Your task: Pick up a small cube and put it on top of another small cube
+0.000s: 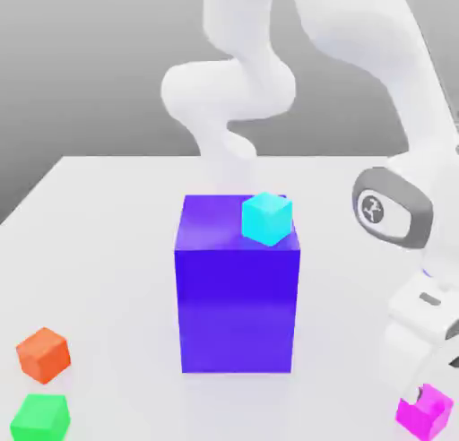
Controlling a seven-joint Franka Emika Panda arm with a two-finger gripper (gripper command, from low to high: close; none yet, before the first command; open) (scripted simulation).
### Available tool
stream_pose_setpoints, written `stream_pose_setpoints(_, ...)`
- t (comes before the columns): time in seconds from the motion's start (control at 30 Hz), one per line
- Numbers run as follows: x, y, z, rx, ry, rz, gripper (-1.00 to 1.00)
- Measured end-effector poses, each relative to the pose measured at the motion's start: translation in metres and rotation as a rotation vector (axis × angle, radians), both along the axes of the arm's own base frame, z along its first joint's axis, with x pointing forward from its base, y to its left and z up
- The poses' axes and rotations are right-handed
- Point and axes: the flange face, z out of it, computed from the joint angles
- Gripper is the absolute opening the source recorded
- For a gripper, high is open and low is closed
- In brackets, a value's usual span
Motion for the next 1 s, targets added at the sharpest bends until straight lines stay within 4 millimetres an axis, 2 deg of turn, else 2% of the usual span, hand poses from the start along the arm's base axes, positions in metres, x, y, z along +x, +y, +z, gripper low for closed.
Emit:
stream_pose_setpoints(0.03, -0.001, 0.000, -0.013, 0.000, 0.001, 0.001, -1.00)
stream_pose_setpoints(0.2, -0.001, 0.000, -0.013, 0.000, 0.001, 0.001, -1.00)
stream_pose_setpoints(0.23, -0.001, 0.000, -0.020, -0.001, 0.001, 0.002, -1.00)
stream_pose_setpoints(0.27, -0.001, 0.000, -0.016, 0.000, 0.001, 0.002, -1.00)
stream_pose_setpoints(0.4, -0.001, 0.000, 0.032, 0.000, 0.002, 0.000, -1.00)
stream_pose_setpoints(0.43, 0.006, -0.013, 0.040, -0.002, 0.002, -0.048, -1.00)
stream_pose_setpoints(0.6, 0.051, -0.127, 0.055, -0.011, 0.002, -0.473, -1.00)
stream_pose_setpoints(0.73, 0.068, -0.226, 0.065, -0.013, 0.002, -0.821, -1.00)
stream_pose_setpoints(0.87, 0.066, -0.326, 0.075, -0.010, 0.003, -1.168, -1.00)
stream_pose_setpoints(1.0, 0.045, -0.424, 0.086, -0.004, 0.002, -1.517, -1.00)
